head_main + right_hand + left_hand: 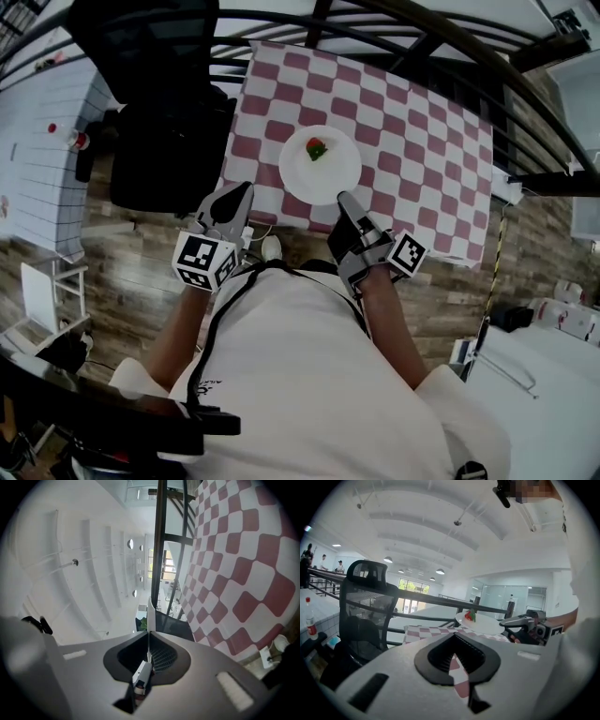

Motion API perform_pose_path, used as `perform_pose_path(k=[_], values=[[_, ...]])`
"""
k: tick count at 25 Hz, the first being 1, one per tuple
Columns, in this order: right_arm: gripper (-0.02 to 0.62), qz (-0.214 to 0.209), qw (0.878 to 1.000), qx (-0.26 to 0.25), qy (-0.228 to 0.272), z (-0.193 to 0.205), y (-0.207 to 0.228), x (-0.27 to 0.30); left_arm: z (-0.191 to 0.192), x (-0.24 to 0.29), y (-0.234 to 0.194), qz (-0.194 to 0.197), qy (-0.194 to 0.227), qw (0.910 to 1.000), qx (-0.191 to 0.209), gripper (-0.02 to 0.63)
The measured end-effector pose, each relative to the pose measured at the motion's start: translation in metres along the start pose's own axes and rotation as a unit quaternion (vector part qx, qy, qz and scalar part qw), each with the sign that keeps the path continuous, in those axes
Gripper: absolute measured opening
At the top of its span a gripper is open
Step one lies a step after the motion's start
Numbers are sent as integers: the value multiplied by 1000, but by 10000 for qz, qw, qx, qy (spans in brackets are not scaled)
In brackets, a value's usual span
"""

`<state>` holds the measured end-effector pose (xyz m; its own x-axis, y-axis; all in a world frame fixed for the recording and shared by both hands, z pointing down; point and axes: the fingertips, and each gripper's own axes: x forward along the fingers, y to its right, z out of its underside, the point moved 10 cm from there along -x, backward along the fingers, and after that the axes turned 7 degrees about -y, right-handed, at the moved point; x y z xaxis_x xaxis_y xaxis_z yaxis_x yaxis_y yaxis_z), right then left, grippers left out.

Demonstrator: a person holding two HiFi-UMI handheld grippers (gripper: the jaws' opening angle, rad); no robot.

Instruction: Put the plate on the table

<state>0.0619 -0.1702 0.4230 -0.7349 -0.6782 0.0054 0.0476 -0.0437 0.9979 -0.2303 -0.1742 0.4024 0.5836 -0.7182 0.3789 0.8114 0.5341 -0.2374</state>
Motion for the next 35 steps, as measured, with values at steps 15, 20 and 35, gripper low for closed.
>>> perform_pose_path(k=[15,20,35], values=[[17,-37,9998,-79,-172,-12,-3,23,-1,6,-13,-128,138,9998,-117,7],[18,-54,9994,-43,-340,-26,3,39,-8,15,-19,-285,165,9993,-174,8],[18,-46,9956,24,-934,-128,31,113,-36,86,-38,-856,100,9953,-449,8]])
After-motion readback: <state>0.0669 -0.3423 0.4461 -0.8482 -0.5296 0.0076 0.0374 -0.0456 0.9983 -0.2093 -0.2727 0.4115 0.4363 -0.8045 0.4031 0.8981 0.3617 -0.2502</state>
